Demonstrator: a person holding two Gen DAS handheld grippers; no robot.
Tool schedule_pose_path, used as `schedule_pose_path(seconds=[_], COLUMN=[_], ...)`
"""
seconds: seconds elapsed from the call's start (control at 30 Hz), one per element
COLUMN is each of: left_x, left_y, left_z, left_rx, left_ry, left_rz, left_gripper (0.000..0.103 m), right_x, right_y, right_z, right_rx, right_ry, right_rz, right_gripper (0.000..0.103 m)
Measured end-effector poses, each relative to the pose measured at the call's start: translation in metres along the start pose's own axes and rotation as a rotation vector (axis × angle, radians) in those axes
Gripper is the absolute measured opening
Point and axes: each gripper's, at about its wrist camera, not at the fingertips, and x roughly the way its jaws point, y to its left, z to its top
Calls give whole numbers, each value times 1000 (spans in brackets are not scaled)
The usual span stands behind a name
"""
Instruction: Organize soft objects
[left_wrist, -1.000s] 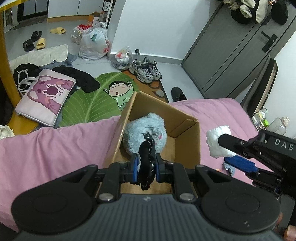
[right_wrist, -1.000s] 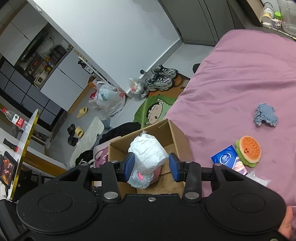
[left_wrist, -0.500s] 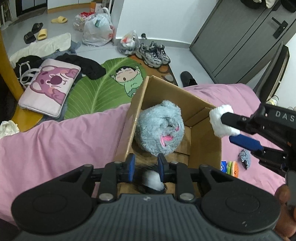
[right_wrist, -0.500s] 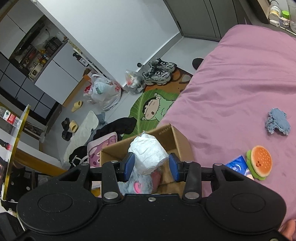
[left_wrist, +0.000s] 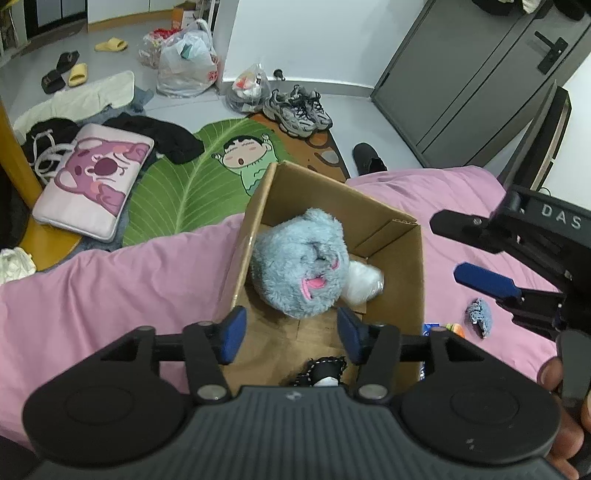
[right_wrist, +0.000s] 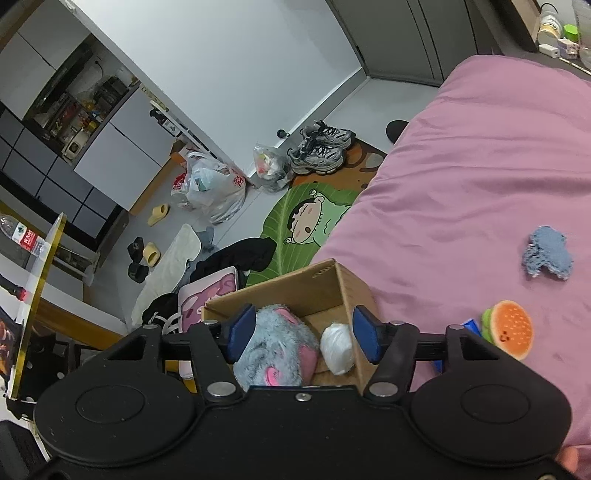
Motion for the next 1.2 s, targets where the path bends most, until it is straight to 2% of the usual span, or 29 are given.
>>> schedule_pose_path(seconds=[0.1, 0.13, 0.2, 0.27, 0.57, 0.9, 1.2], left_x=[-7, -9, -14, -17, -37, -41, -34], left_y=[-7, -8, -10, -13, -30, -70, -112], left_z=[-2, -2, -3, -4, -12, -32, -48], left_rx=[10, 11, 13, 14, 23, 55, 113], left_ry=[-26, -37, -52, -58, -103, -105, -118], left_rz=[15, 24, 34, 37, 58, 40, 30], left_gripper=[75, 78, 79, 80, 86, 87, 87], right_x=[-10, -14, -20, -29, -57, -82, -88], right_y=[-6, -8, -12, -17, -44, -93, -140], right_z=[0, 0, 0, 0, 5, 5, 5], right_rx=[-9, -12, -16, -25, -40, 0, 86], right_ry=[-9, -12, -17, -28, -50, -56, -81], right_rz=[-9, -11, -12, -10, -5, -34, -42], right_gripper=[63, 64, 70, 81, 92, 94, 94])
